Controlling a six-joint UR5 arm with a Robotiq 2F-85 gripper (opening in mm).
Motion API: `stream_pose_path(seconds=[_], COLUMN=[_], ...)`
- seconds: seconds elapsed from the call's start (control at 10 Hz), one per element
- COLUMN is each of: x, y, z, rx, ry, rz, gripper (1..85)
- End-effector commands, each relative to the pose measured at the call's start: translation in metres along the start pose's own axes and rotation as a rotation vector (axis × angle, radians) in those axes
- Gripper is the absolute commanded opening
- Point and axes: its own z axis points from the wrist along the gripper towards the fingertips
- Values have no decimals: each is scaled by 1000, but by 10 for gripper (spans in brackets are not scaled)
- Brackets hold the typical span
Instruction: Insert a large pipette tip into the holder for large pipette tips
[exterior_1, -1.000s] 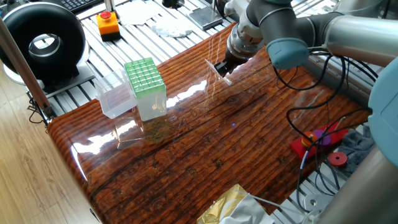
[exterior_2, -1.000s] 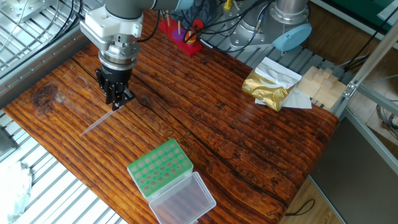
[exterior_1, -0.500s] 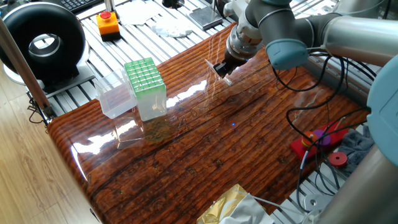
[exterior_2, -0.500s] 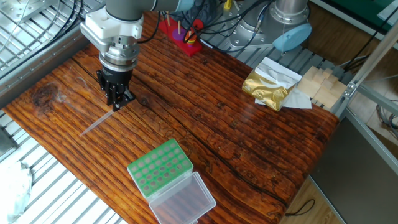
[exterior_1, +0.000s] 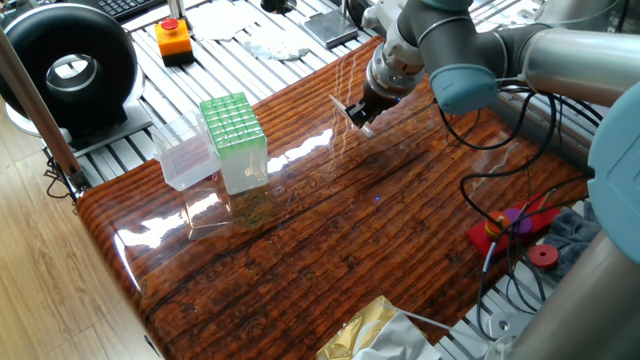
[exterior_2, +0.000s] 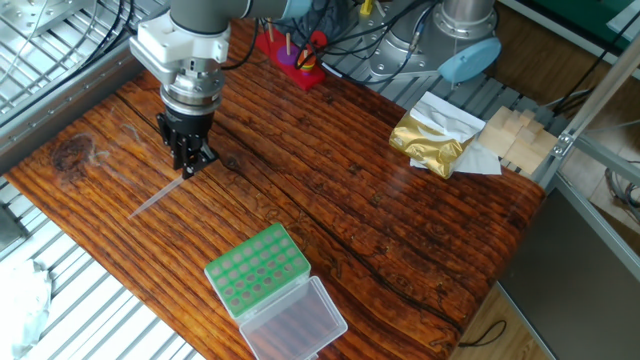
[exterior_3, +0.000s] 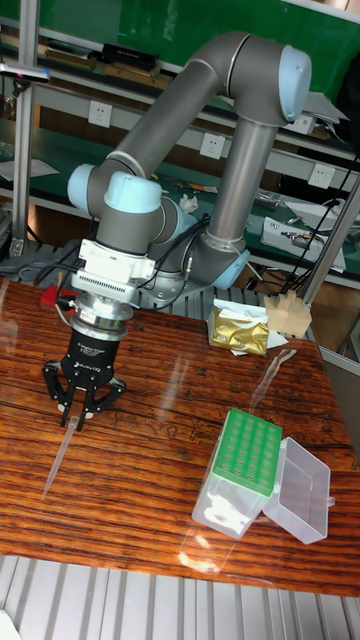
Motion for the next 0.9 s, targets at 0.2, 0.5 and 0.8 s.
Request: stream_pose_path(seconds=[0.2, 0.5, 0.8], x=[4, 6, 8], y=[-1, -4, -6], z=[3, 7, 8], rx=[-18, -22, -19], ry=[-5, -14, -16], rz=[13, 11, 4], gripper=[287, 287, 287])
